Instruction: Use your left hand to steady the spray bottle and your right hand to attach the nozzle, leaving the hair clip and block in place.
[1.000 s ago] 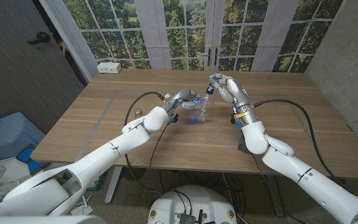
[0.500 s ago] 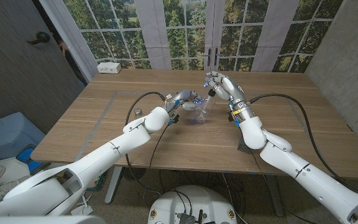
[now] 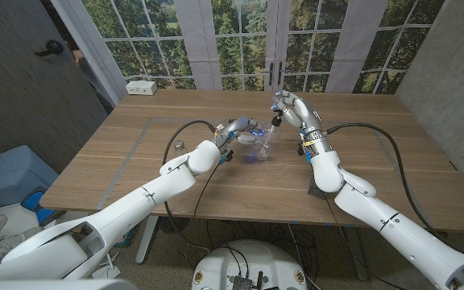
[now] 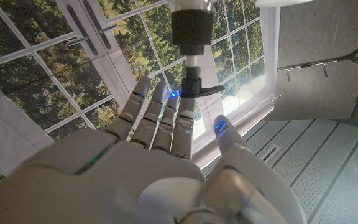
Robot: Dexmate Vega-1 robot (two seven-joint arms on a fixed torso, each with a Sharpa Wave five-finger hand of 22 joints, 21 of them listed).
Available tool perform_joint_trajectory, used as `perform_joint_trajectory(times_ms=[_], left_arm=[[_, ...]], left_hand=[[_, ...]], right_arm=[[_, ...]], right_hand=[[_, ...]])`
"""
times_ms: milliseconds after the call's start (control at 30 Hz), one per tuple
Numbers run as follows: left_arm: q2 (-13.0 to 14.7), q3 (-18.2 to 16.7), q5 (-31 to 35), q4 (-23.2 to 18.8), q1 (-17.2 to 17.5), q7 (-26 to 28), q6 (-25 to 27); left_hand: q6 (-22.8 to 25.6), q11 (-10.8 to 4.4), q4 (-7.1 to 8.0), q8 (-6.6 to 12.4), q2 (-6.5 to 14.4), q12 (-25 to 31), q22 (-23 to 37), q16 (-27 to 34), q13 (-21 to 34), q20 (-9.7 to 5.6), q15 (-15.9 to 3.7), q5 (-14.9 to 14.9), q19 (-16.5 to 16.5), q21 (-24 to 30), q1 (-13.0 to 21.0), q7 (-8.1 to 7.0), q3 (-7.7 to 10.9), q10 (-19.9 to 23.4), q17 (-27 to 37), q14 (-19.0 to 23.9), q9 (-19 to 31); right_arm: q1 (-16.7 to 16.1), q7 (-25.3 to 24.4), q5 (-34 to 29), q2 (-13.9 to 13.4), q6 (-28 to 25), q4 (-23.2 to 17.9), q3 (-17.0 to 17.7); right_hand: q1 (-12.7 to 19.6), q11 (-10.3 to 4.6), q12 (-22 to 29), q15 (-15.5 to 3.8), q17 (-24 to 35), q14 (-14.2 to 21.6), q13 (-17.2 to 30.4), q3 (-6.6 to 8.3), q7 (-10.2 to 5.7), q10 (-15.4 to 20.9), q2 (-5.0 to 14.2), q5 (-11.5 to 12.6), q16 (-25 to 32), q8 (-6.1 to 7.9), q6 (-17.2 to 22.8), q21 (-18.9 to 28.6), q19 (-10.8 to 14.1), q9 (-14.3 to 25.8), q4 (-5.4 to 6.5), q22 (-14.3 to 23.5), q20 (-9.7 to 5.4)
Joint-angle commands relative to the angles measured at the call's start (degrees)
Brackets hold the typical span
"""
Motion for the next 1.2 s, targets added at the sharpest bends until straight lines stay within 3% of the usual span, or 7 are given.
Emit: perform_joint_trajectory(times_ms=[33,67,400,500,667,1000,1200], left_arm=[[-0.1,-0.7,-0.1,-0.8,1.1,1.3,-0.1],[-0.1,-0.7,0.0,-0.8,1.1,1.3,-0.1],[-0.4,-0.2,0.0,-0.1,0.2,0.2,0.2],[-0.5,-0.2,-0.1,0.3,0.0,0.2,-0.1],[-0.6,-0.2,-0.2,0.7,-0.2,0.0,0.2],[-0.9,0.2,-0.1,1.2,-0.6,0.0,0.2],[-0.9,0.1,-0.1,0.7,-0.5,0.1,0.4]], left_hand=[[12.7,-9.78,-0.07,0.39,14.4,0.2,0.2,-0.1,3.4,-1.69,-9.51,0.3,-0.2,0.3,14.1,-6.14,0.61,10.9,0.1,0.2,3.7],[12.7,-9.68,-0.05,0.37,14.4,0.2,0.2,-0.1,3.4,-1.69,-9.49,0.3,-0.2,0.3,14.1,-6.13,0.61,11.0,0.2,0.2,3.7],[12.7,-9.65,-0.02,0.36,14.4,0.1,0.2,-0.1,3.4,-1.69,-9.47,0.3,-0.2,0.5,14.1,-6.12,0.59,11.0,0.1,0.2,3.8],[12.7,-9.58,-0.01,0.3,14.4,0.1,0.2,-0.1,3.4,-1.68,-9.47,0.3,-0.3,0.5,14.1,-6.04,0.61,10.9,0.1,0.2,3.8],[12.7,-9.68,-0.02,0.3,14.4,0.1,0.2,-0.1,3.4,-1.7,-9.5,0.3,-0.3,0.5,14.1,-6.12,0.61,10.9,0.1,0.2,3.9],[12.7,-9.55,-0.05,0.31,14.4,0.1,0.2,-0.1,3.4,-1.69,-9.5,0.3,-0.3,0.7,14.1,-6.02,0.6,10.9,0.1,0.2,4.0],[12.7,-9.56,-0.05,0.27,14.4,0.0,0.2,-0.1,3.5,-1.69,-9.49,0.3,-0.4,0.7,14.1,-6.05,0.6,10.8,0.1,0.2,4.0]], right_arm=[[-0.9,-3.8,1.4,0.4,-0.6,1.3,0.8],[-0.8,-4.1,1.6,0.4,0.2,1.7,0.8],[-1.1,-2.6,6.8,0.2,7.0,2.7,1.7],[-1.1,-5.0,6.8,1.4,11.2,4.8,2.0],[-1.1,-9.5,4.3,3.2,17.4,8.0,2.3],[-2.4,-11.0,1.5,3.7,20.0,7.7,3.5],[-3.2,-9.8,0.9,3.5,19.4,7.0,3.9]], right_hand=[[-0.4,0.18,0.7,-2.19,0.0,0.9,-0.1,-0.37,1.39,1.7,-0.12,-0.4,0.7,1.18,1.9,0.3,0.5,0.6,-0.07,0.1,0.1],[-0.4,-0.05,1.0,-2.47,-0.1,1.5,-0.2,-0.37,1.41,2.4,-0.07,-0.3,0.8,1.44,2.4,0.4,0.7,0.6,-0.08,0.1,0.14],[3.2,-1.11,0.0,-3.81,-0.2,0.0,-0.6,1.46,-2.11,-0.8,0.45,0.6,0.8,-3.65,-6.6,0.3,0.4,-0.9,-3.73,0.1,-0.66],[3.2,-1.19,0.0,-3.63,-0.1,-0.2,-0.6,1.44,-1.95,-1.1,0.56,0.7,0.8,-3.85,-6.7,0.4,0.4,-1.0,-3.66,0.1,-0.7],[4.6,-1.01,1.5,-3.9,-0.7,1.9,-0.5,2.68,-1.05,2.0,0.78,1.4,1.5,-1.95,-0.9,0.8,1.4,-1.3,-4.32,0.1,-0.68],[6.6,-1.93,2.2,-4.81,-1.0,2.7,-0.6,4.52,-1.8,3.9,1.6,2.3,1.8,-0.41,2.6,1.2,2.0,-1.2,-4.61,0.1,-1.17],[7.1,-1.83,2.9,-4.91,-1.1,3.1,-0.7,5.15,-0.76,6.2,1.19,2.8,2.0,1.94,6.8,1.4,1.9,-0.5,-4.01,0.1,-1.14]])
